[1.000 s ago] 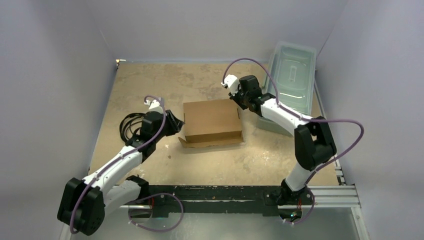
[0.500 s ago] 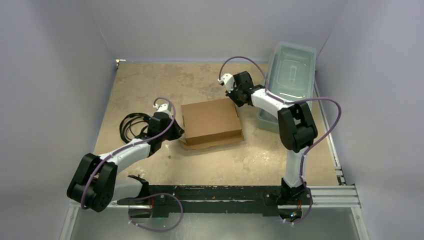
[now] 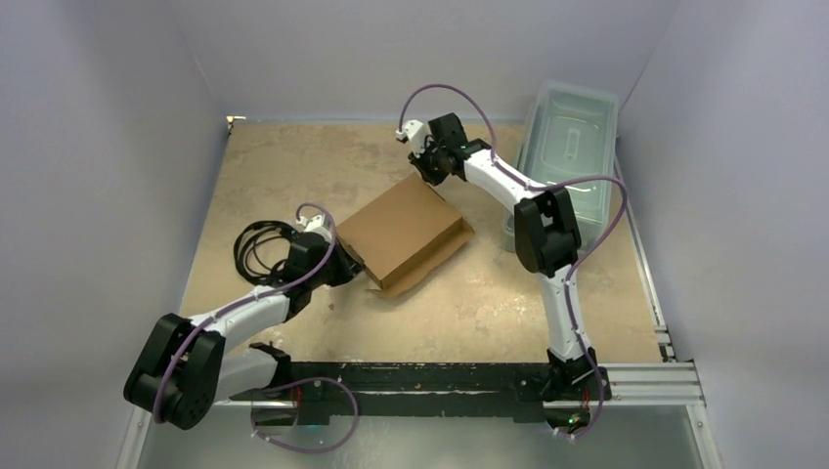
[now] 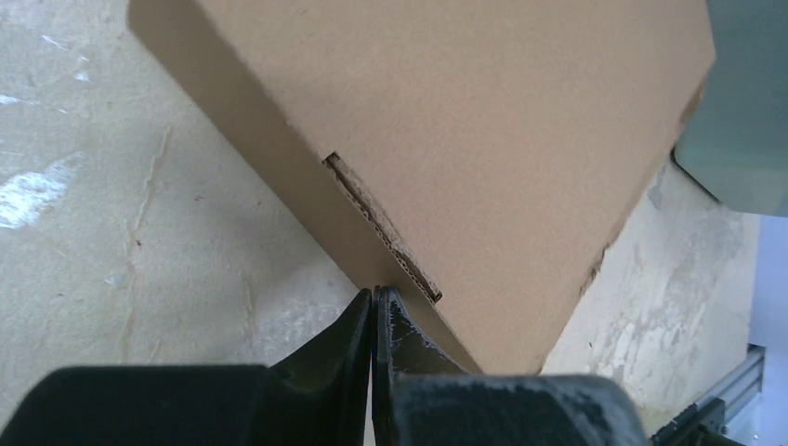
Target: Fold the paper box
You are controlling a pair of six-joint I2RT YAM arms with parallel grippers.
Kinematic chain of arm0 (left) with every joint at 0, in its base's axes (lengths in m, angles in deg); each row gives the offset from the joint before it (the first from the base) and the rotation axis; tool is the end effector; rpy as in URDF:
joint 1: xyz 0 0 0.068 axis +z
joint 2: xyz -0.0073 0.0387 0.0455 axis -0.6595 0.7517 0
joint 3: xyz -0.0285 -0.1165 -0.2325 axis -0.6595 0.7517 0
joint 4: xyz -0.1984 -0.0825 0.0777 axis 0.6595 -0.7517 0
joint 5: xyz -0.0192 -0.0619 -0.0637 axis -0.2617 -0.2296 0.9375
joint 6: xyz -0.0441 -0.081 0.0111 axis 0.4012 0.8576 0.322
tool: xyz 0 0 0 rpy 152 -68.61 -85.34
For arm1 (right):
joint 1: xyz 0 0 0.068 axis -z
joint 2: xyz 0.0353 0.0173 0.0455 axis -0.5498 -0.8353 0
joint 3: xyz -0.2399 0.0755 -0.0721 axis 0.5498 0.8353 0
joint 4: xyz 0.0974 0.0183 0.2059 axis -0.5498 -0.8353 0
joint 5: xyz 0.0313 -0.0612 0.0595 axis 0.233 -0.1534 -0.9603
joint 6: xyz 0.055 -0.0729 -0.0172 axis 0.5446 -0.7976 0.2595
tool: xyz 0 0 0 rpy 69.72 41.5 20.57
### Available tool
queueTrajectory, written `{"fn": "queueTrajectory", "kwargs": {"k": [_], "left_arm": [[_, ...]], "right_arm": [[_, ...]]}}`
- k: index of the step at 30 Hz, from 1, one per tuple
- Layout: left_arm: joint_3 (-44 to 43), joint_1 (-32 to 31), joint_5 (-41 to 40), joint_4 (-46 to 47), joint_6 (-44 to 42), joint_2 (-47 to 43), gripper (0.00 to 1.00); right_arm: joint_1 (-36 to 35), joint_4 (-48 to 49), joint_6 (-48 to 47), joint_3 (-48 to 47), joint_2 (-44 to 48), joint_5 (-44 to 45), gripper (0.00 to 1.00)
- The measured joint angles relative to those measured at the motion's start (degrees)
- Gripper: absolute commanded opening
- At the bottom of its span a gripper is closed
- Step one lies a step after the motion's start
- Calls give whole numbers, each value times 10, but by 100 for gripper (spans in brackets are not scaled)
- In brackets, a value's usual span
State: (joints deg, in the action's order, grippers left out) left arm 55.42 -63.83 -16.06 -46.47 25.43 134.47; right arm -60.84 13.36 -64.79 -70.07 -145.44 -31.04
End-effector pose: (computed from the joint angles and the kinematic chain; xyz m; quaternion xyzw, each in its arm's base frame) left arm 0.2155 -0.0994 0.1427 -0.1401 0.8789 -0.2893 0.3526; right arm 0.4412 0.2451 0.1809 -0.4306 0.8174 0.0877 0.3724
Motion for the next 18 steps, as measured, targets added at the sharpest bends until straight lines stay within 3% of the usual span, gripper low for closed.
{"fn": "queueTrajectory", "kwargs": {"k": [6, 9, 11, 14, 18], "left_arm": [[4, 0, 12, -22, 12, -52, 4], [1, 0, 5, -67, 11, -129, 8], [-9, 0, -5, -104, 9, -174, 20], [-51, 0, -27, -155, -3, -217, 46], [-139, 11, -40, -171, -42, -170, 64]], "right_arm": [[-19, -5, 8, -33, 2, 42, 32], [-23, 12, -1, 30, 70, 77, 42], [-23, 14, -12, 75, 132, 83, 56], [-21, 7, -46, 144, 261, 29, 96], [-17, 5, -107, 259, 442, -131, 99]]}}
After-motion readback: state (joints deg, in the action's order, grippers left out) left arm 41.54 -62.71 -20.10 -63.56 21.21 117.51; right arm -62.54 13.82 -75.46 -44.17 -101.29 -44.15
